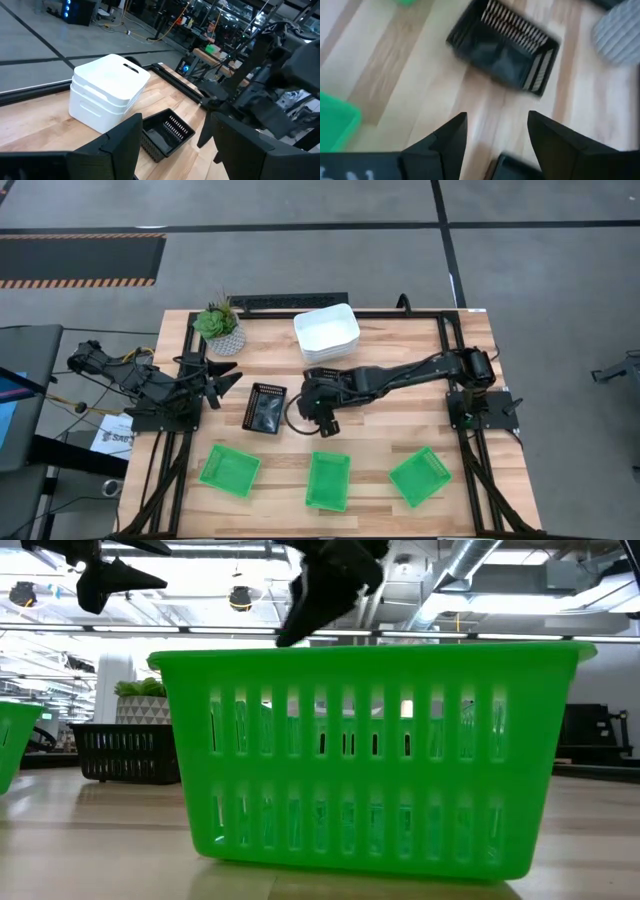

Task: Stack baskets by color
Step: Stack the left black bin on top of the black bin

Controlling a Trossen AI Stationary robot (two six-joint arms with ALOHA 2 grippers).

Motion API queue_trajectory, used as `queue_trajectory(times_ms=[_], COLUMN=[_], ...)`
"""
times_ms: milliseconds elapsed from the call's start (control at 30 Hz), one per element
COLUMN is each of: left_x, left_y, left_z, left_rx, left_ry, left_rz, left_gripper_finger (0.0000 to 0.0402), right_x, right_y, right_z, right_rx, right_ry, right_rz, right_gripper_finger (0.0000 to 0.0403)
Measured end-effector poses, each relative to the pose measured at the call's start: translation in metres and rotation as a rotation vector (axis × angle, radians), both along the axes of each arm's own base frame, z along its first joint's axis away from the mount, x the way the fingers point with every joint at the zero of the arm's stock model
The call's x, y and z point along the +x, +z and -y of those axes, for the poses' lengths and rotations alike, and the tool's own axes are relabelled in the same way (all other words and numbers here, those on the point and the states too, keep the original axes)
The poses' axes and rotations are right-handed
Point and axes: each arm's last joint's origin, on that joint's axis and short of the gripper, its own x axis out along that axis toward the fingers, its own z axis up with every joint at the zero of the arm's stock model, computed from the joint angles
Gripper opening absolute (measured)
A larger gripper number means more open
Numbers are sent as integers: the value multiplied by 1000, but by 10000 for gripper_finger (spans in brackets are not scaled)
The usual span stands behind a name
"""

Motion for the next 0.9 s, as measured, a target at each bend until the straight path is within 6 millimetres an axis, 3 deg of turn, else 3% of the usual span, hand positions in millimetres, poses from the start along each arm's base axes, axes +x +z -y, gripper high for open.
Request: queue_trajectory(times_ms=[333, 567, 900], left_x=[0, 0, 0], left_y=[0, 0, 0], left_z=[0, 0, 0], left_rx=[-3, -3, -7], left_ry=[1, 1, 4], left_rz=[1, 1, 4], left_gripper_finger=[224, 224, 224], right_x=[16, 21, 48], right_y=[16, 21, -27], right_z=[2, 5, 6], right_rx=[-42, -91, -73], right_ry=[115, 212, 287], right_rz=[226, 290, 256], right_gripper_finger=[228, 228, 217])
